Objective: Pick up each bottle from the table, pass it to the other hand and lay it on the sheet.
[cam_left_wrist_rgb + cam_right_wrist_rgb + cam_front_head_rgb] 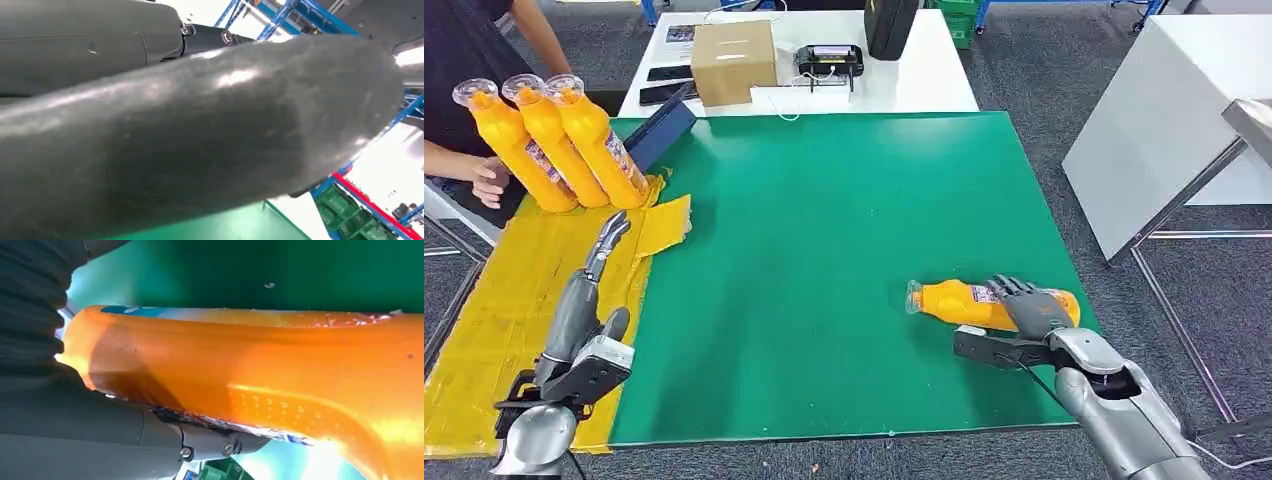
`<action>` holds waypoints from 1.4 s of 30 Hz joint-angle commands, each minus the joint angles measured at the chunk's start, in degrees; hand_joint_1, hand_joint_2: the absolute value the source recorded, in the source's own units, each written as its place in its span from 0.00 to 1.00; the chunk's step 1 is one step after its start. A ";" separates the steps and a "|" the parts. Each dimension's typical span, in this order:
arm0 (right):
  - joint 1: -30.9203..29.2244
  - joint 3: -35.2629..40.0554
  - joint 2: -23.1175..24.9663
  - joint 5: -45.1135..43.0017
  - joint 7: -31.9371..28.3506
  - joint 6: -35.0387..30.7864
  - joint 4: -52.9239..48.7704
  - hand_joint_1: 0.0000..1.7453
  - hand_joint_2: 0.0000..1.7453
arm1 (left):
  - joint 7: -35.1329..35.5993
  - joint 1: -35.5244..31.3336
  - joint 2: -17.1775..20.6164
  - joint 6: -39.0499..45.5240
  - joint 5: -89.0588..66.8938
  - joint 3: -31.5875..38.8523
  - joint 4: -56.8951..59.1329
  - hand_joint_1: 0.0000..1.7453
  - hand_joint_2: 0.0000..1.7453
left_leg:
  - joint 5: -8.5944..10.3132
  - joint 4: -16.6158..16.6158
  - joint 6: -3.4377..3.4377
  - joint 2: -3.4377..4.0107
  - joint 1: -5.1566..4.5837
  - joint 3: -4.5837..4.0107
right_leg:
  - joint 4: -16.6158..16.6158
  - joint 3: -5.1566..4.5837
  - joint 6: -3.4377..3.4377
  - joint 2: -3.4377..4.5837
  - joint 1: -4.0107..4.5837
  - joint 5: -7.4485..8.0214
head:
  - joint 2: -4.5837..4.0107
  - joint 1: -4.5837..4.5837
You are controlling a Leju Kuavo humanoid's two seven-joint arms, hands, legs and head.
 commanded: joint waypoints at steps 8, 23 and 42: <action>1.80 -2.16 -0.15 -0.22 0.11 1.00 -0.45 0.00 1.00 | -0.09 -1.03 -0.05 -1.17 0.54 1.03 2.54 0.00 0.00 | -0.05 -0.04 -0.05 -0.10 0.03 0.18 | -0.05 0.18 -0.08 0.18 0.00 -0.06 | 0.00 0.02; 6.55 -8.19 2.61 2.28 2.17 -3.32 -9.78 0.00 1.00 | -0.32 3.20 -0.26 -1.01 0.41 3.17 -0.62 0.00 0.00 | -0.13 0.01 -0.08 0.03 0.05 0.19 | 0.00 0.17 -0.11 0.37 0.02 -0.09 | 0.00 0.00; 7.45 -4.69 -4.34 -4.73 -1.02 7.96 -1.14 0.00 1.00 | -0.97 -4.34 0.45 -2.68 1.31 0.42 5.87 0.00 0.00 | -0.01 -0.08 -0.05 -0.26 0.02 0.23 | -0.11 0.27 -0.07 0.06 -0.02 -0.06 | 0.00 0.00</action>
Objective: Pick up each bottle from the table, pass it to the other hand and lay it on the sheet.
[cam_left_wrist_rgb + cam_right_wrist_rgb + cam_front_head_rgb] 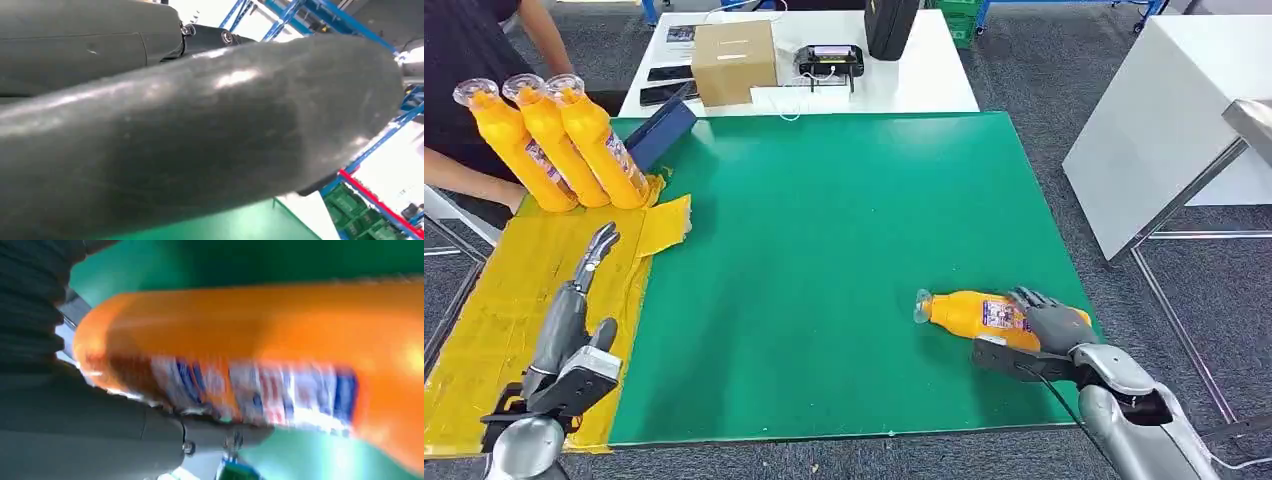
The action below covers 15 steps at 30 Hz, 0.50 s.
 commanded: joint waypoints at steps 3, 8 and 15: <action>2.68 4.62 -7.05 -3.61 -0.98 5.33 7.43 0.37 1.00 | 0.23 -9.03 0.85 -1.36 1.49 -4.26 9.24 0.00 0.00 | 0.00 -0.05 -0.04 -0.30 0.06 0.18 | -0.09 0.28 -0.07 -0.05 0.03 -0.06 | 0.00 0.00; 5.05 4.60 -9.67 -5.62 -2.14 5.49 8.54 1.00 1.00 | 0.48 -10.31 1.21 -1.16 2.29 -5.33 11.30 0.00 0.00 | 0.01 -0.05 -0.02 -0.41 0.06 0.24 | -0.15 0.31 -0.03 -0.32 0.03 -0.07 | 0.00 0.02; 5.88 4.75 -9.46 -6.29 -1.26 5.31 7.65 1.00 1.00 | 0.56 -10.28 1.52 -0.99 2.60 -5.86 10.46 0.00 0.00 | 0.00 -0.07 -0.04 -0.45 0.09 0.32 | -0.18 0.44 -0.10 -0.19 0.05 -0.07 | 0.00 0.02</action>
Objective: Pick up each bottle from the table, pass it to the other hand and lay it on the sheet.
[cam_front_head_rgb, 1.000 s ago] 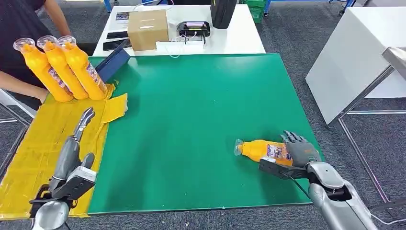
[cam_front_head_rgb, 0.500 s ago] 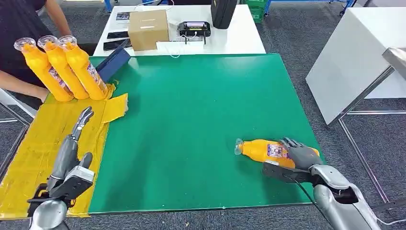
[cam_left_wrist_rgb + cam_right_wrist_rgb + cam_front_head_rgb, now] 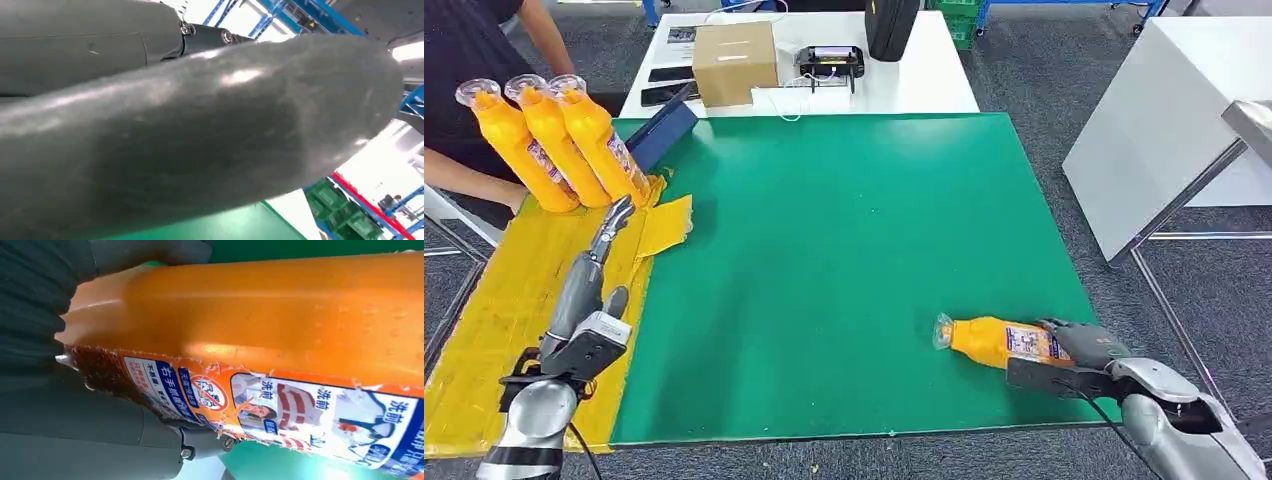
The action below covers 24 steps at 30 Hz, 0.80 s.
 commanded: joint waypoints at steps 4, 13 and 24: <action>3.82 3.00 -0.12 -1.26 1.42 0.10 4.06 1.00 1.00 | 0.48 -3.09 1.39 0.06 0.59 -3.49 4.64 0.00 0.00 | 0.02 -0.09 -0.06 -0.29 0.09 0.24 | -0.16 0.25 -0.09 -0.03 0.06 -0.03 | 0.00 0.00; 4.21 -10.06 21.91 -15.65 -0.62 -13.86 -4.74 1.00 1.00 | 5.75 8.52 -0.67 -10.35 18.15 3.35 -4.09 0.00 0.00 | -0.03 -0.21 -0.10 0.19 0.16 0.51 | -0.28 0.51 -0.13 0.48 0.13 0.07 | 0.00 -0.02; 6.30 -6.61 33.80 -40.53 -5.83 -16.92 -25.01 1.00 1.00 | 13.34 13.16 -4.99 -24.41 45.83 0.11 -9.31 0.00 1.00 | -0.10 -0.03 -0.21 0.28 0.13 0.12 | 0.20 -0.09 -0.16 0.52 0.09 -0.14 | 0.00 0.00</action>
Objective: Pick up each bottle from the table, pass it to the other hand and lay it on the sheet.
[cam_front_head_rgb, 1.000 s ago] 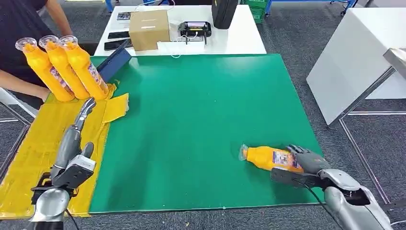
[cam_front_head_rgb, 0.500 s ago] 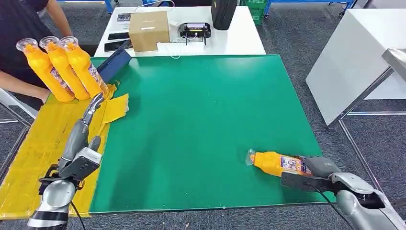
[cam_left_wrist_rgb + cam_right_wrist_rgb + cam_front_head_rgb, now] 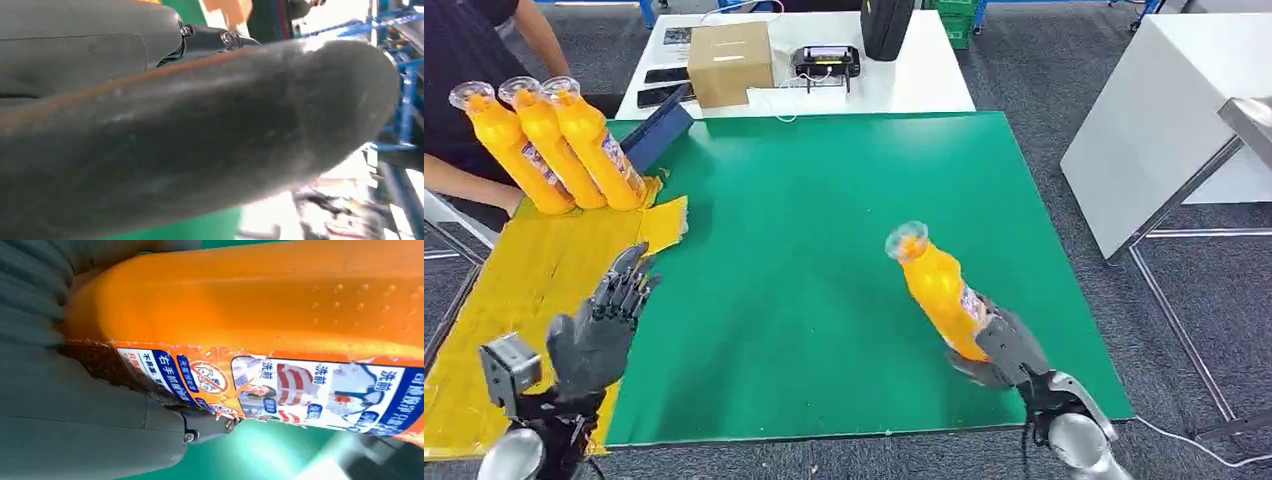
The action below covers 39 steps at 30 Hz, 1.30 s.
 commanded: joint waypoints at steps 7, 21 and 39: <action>-7.11 19.11 13.74 -1.08 -2.62 -1.15 -2.58 1.00 1.00 | 5.58 -6.64 -5.91 1.49 6.07 -12.87 -4.03 0.00 1.00 | 0.01 0.04 -0.01 -0.06 0.00 -0.16 | 0.05 -0.02 -0.06 0.06 0.00 0.03 | 0.00 0.02; -10.60 27.67 12.45 -2.10 -2.92 0.13 1.69 1.00 1.00 | 4.84 -7.14 -5.64 2.05 5.71 -17.85 -5.02 0.00 1.00 | 0.01 -0.02 0.02 -0.13 -0.01 -0.01 | -0.01 0.16 -0.08 0.15 -0.02 -0.01 | 0.00 0.00; -11.93 30.95 12.06 -0.52 -2.33 2.35 -1.18 1.00 1.00 | 3.84 -7.37 -3.54 -1.06 2.51 -20.58 -3.44 0.00 1.00 | 0.01 -0.02 0.00 -0.18 -0.03 -0.01 | 0.03 0.14 -0.10 0.13 -0.05 -0.04 | 0.00 0.00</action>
